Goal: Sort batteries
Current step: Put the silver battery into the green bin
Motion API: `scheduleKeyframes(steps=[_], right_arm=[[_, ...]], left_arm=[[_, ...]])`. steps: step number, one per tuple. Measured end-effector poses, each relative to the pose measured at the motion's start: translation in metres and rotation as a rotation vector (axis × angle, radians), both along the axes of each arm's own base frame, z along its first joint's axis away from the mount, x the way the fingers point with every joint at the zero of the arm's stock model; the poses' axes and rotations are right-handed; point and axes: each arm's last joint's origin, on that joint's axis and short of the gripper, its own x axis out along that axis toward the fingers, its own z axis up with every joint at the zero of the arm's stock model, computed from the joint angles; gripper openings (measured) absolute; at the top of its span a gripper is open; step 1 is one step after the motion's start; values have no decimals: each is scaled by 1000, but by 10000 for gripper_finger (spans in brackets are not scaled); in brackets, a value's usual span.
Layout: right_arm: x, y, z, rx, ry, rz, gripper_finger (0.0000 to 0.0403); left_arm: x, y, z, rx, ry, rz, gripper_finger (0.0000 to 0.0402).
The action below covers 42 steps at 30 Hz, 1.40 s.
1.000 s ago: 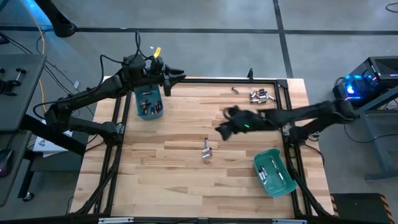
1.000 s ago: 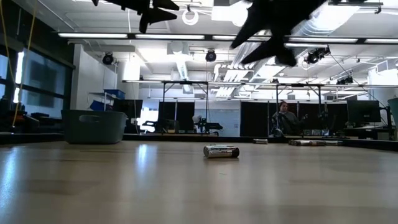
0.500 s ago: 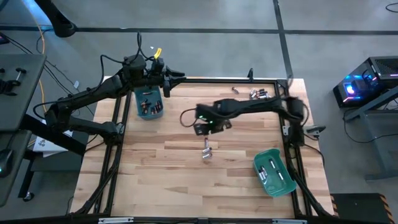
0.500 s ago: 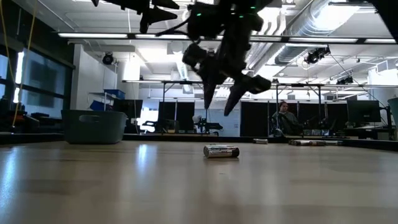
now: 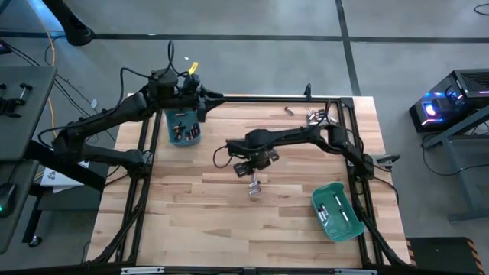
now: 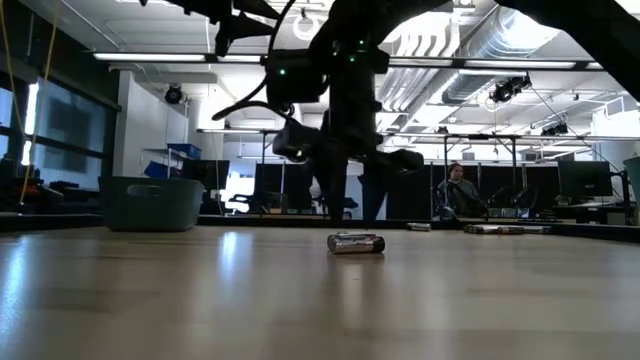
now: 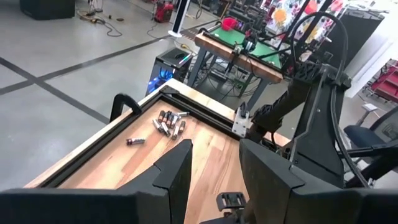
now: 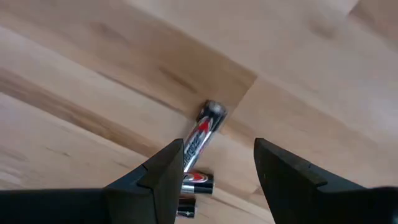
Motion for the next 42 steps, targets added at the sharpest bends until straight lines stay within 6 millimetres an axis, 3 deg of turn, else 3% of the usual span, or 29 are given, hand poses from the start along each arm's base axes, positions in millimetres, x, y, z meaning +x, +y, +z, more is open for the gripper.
scheduleKeyframes(steps=[7,16,19,22,24,28,33,35,42], right_arm=[[-1,1,-15,39,-28,11,171],[-12,-6,-35,3,-34,96,55],[-13,-7,-28,-21,-56,172,17],[-18,-8,-9,-115,-75,187,23],[-25,-8,15,-162,-96,185,28],[-55,13,89,-225,-194,275,16],[-100,36,137,-220,-310,404,15],[-125,42,143,-150,-359,391,15],[-215,76,119,137,-416,90,15]], left_arm=[[-2,-1,0,-3,6,3,129],[-2,-1,1,-1,5,9,129],[-2,-1,1,2,1,9,129],[-2,-1,3,11,-14,11,129],[-1,0,4,17,-25,11,129],[-2,1,4,21,-29,21,129],[-2,1,4,26,-27,43,129],[-2,2,5,35,-27,78,129],[-1,4,12,151,-64,110,129]])
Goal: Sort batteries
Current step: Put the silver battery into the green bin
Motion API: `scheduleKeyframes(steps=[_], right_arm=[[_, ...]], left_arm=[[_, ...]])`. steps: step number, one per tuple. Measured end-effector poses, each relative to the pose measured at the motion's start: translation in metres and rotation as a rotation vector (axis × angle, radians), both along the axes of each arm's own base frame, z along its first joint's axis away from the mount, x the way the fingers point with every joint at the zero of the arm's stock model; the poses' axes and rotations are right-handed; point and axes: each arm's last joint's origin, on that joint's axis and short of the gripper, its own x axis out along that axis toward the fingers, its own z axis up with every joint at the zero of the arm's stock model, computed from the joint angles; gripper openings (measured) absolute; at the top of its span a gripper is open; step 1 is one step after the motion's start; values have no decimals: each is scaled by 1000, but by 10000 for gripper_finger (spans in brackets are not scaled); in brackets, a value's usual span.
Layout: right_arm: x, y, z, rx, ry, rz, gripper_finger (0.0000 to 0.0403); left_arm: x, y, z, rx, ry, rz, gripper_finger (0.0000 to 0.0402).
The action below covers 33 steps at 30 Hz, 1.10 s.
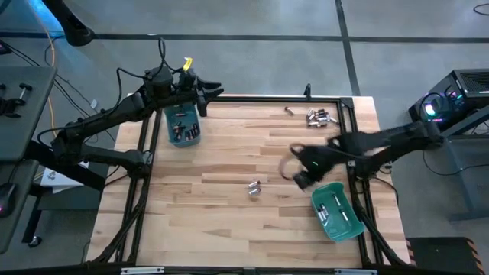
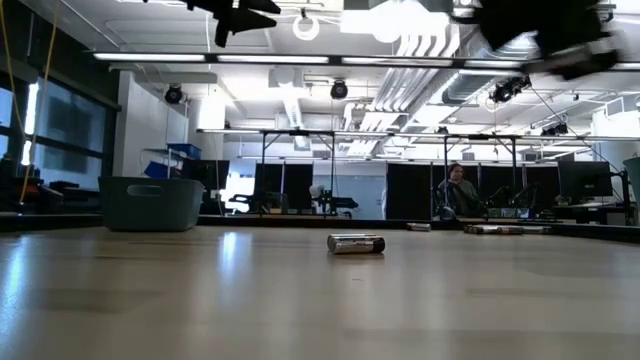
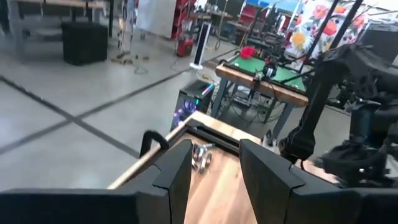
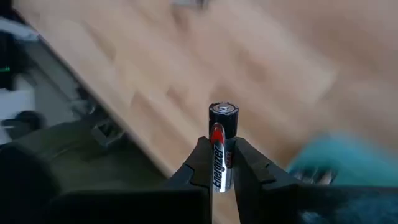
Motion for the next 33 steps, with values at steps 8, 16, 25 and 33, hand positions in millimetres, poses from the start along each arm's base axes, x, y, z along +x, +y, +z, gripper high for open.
scheduleKeyframes(steps=[8,16,25,33], right_arm=[[-68,47,-25,219,190,-140,15],[-88,62,-68,137,393,-187,15],[-95,55,-102,55,492,-242,30],[-93,55,-119,71,417,-195,36]], left_arm=[[0,1,5,56,-34,9,129],[0,2,6,114,-16,56,129],[0,2,6,116,-19,60,129],[0,2,6,92,-29,62,129]])
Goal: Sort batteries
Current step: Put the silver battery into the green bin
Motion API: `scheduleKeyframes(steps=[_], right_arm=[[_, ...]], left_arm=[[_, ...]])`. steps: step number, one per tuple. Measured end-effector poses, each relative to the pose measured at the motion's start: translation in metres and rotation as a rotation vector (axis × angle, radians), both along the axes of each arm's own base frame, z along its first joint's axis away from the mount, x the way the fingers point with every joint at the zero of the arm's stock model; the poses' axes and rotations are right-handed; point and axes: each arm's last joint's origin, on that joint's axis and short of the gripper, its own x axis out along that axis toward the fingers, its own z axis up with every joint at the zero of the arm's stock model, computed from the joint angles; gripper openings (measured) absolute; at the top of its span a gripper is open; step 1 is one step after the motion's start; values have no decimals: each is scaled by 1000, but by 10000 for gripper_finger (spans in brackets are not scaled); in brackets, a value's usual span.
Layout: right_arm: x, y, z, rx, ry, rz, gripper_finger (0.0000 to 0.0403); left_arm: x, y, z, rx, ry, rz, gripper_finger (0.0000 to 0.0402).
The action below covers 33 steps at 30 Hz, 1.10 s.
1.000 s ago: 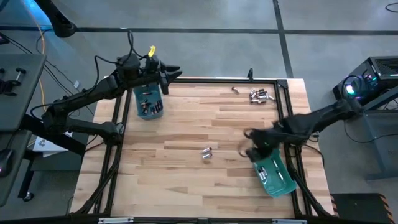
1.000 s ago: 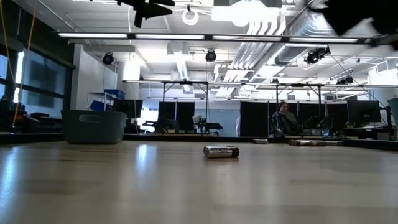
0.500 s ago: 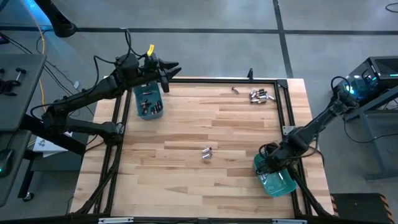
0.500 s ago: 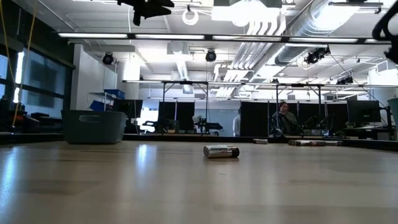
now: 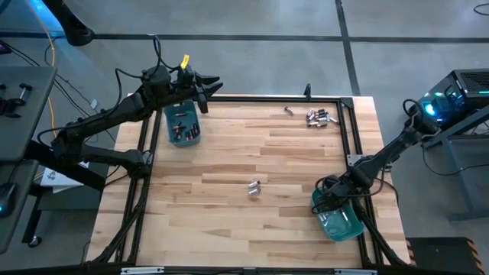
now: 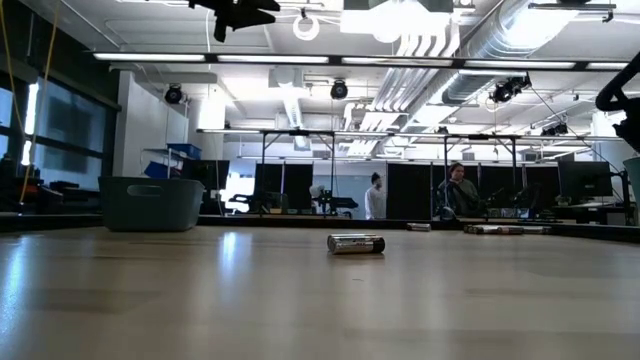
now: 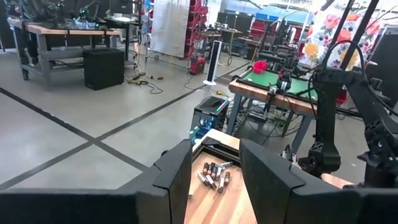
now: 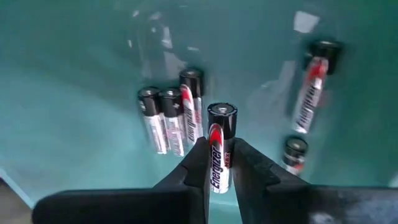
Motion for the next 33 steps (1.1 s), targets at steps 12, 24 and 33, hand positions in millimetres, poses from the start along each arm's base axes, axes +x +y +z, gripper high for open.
scheduleKeyframes(steps=[12,24,33], right_arm=[[1,0,-16,-37,41,7,75],[5,8,29,85,70,-7,117],[29,-5,116,-214,-386,-74,117]], left_arm=[[0,0,0,-3,-1,0,129],[0,0,0,-10,-5,0,129],[0,0,0,-7,-9,0,129]])
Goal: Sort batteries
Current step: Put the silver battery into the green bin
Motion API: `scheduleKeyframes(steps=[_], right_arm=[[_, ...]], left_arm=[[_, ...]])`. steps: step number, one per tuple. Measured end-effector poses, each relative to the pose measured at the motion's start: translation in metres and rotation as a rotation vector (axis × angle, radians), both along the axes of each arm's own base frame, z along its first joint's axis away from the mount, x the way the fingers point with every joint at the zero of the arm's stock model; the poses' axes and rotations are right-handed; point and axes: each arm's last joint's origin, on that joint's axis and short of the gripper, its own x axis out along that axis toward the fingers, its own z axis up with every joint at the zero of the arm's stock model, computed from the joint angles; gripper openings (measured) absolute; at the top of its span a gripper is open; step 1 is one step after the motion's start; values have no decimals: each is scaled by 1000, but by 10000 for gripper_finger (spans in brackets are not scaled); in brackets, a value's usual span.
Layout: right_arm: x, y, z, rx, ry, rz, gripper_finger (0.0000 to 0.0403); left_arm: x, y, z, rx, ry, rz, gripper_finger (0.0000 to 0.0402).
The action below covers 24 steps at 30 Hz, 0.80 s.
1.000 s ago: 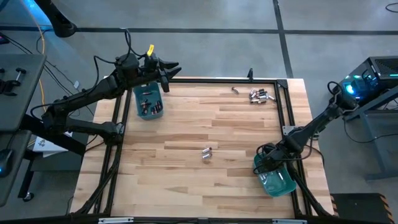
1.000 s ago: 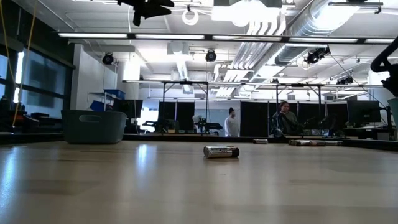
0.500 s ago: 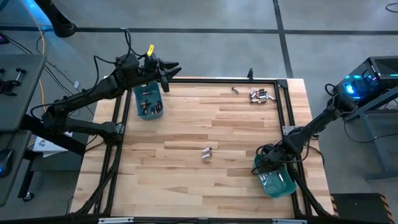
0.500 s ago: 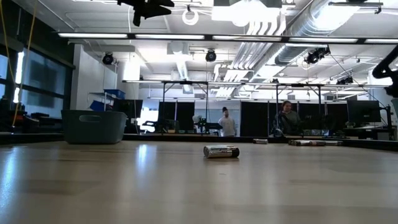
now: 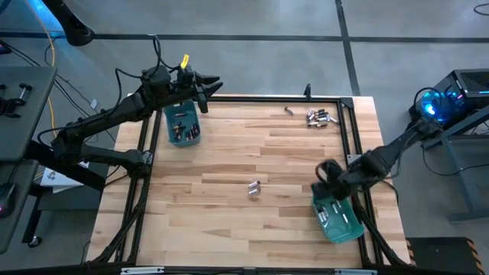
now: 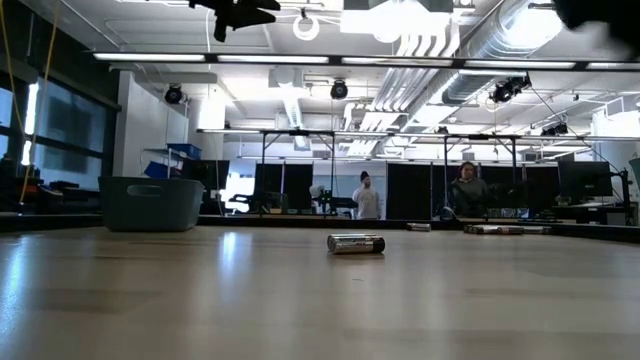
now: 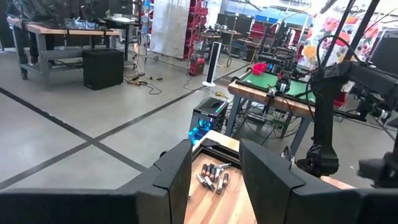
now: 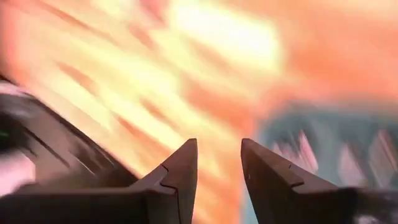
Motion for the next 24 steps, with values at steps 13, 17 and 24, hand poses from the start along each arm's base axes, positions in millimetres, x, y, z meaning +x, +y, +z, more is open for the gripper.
scheduleKeyframes(steps=[13,17,24], right_arm=[[114,-68,-24,-434,-348,411,163],[148,-87,-51,-453,-437,640,186],[182,-83,-85,-363,-472,1009,190]], left_arm=[[1,-2,0,-55,-21,-74,129],[1,-3,-2,-93,-23,-74,129],[1,-4,-6,-158,-1,-108,129]])
